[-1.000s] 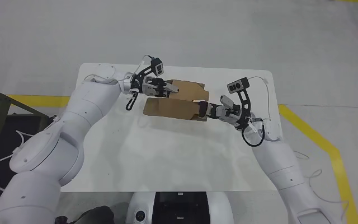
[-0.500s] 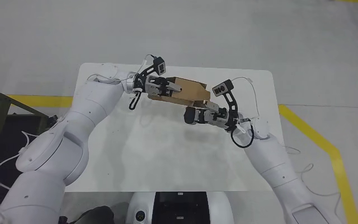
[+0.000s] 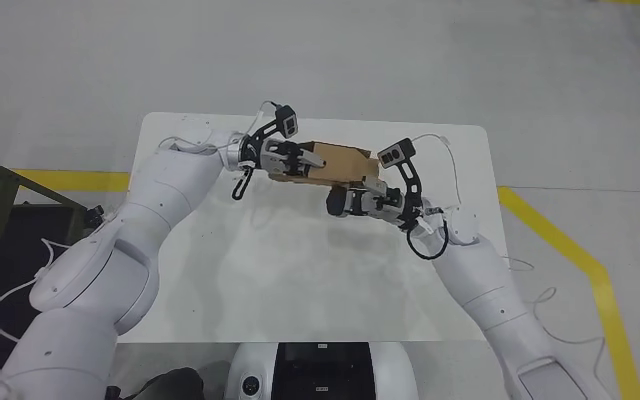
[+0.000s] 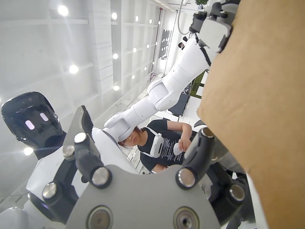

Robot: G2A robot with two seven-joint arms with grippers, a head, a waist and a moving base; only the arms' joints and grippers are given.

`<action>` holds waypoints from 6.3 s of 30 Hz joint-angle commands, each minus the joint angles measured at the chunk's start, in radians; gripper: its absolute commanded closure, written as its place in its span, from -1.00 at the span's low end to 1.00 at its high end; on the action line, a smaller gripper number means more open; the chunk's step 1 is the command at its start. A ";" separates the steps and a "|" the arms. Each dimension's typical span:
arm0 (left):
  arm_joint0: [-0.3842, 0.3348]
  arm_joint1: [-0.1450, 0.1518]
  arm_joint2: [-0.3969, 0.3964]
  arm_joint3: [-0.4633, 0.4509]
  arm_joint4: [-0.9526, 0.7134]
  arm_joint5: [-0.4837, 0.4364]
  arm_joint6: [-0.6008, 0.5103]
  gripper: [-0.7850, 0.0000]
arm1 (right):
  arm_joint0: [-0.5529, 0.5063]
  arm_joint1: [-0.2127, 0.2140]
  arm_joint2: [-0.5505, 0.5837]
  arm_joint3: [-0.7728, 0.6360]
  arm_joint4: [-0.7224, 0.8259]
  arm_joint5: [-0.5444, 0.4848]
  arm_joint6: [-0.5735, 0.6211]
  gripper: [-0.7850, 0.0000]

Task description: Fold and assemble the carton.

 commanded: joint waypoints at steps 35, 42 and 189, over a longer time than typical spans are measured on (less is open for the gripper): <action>0.045 0.101 0.058 -0.134 -0.035 0.042 0.000 1.00 | -0.038 0.019 0.124 0.031 0.062 0.004 0.050 -1.00; 0.035 0.095 0.105 -0.134 0.008 0.028 0.000 1.00 | -0.031 0.018 0.126 0.010 0.040 0.003 0.051 -1.00; -0.031 0.241 0.147 -0.434 -0.235 0.000 0.000 1.00 | 0.069 -0.031 0.041 0.364 -0.066 0.004 0.066 -0.71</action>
